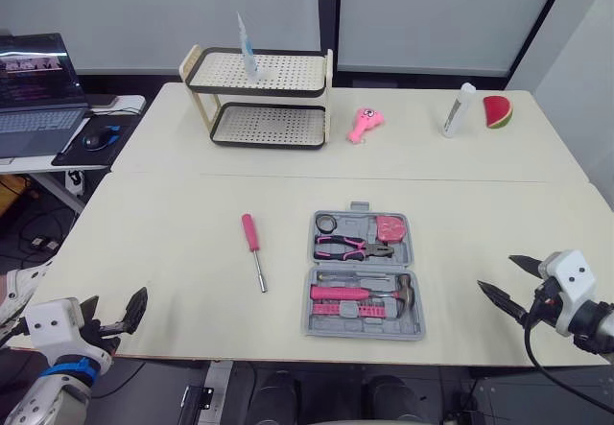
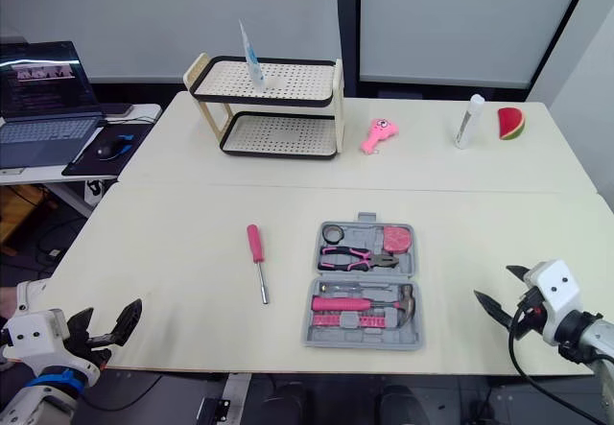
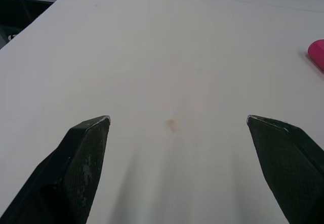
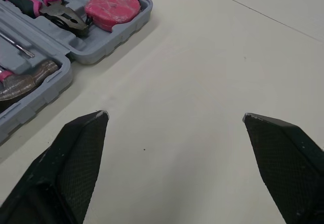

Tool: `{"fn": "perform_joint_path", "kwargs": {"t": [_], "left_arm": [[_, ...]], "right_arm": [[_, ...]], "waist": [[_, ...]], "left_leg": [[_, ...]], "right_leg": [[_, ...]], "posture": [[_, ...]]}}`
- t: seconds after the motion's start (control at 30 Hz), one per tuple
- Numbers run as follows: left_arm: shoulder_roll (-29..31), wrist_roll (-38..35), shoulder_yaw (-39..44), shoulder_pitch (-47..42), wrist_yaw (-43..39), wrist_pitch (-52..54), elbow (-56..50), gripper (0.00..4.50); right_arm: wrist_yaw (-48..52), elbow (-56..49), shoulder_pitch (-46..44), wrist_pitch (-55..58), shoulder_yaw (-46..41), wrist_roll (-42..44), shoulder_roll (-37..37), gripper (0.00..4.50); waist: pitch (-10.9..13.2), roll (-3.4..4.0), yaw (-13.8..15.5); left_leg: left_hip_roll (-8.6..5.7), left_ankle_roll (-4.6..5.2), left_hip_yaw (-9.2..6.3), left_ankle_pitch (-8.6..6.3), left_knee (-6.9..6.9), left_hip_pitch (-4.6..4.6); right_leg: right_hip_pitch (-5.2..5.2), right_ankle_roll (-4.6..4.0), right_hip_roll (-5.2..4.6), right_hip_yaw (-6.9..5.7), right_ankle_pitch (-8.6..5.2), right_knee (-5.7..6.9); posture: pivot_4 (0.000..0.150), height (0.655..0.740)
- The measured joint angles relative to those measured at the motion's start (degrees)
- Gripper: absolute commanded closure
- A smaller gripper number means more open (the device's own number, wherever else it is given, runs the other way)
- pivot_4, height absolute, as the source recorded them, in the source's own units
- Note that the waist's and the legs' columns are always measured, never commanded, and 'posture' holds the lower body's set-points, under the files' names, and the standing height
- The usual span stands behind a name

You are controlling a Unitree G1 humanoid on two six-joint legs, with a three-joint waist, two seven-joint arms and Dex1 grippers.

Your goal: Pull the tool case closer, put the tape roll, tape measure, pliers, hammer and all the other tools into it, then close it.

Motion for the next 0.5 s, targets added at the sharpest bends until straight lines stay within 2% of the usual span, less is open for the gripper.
{"fn": "perform_joint_path", "kwargs": {"t": [0.13,0.3,0.5], "left_arm": [[-1.0,-0.7,-2.5,0.4,1.2,2.6,-5.4,0.0],[-4.2,-1.0,-7.2,-0.7,6.0,6.6,-12.2,0.0],[-6.8,0.5,-14.6,-4.6,13.1,11.8,-19.1,0.0]], "right_arm": [[4.2,-2.5,-4.3,1.2,1.9,1.6,-5.2,0.02],[11.6,-7.1,-17.3,5.5,10.3,6.4,-10.9,0.02],[17.8,-8.7,-31.3,11.7,19.8,10.7,-12.7,0.02]], "waist": [[0.0,0.02,-0.2],[0.0,0.02,-0.2],[0.0,-0.07,0.6]], "left_leg": [[0.01,0.0,0.0,0.0,0.0,0.06],[0.04,0.0,-0.03,0.0,0.0,0.01],[-0.05,0.0,-0.11,0.0,0.1,-0.12]], "right_leg": [[0.05,0.0,0.02,0.0,0.0,0.0],[0.06,-0.01,0.06,-0.04,0.0,-0.09],[0.05,0.0,0.06,-0.14,0.01,-0.14]], "posture": [[0.15,0.729],[0.15,0.729],[0.15,0.729]]}}
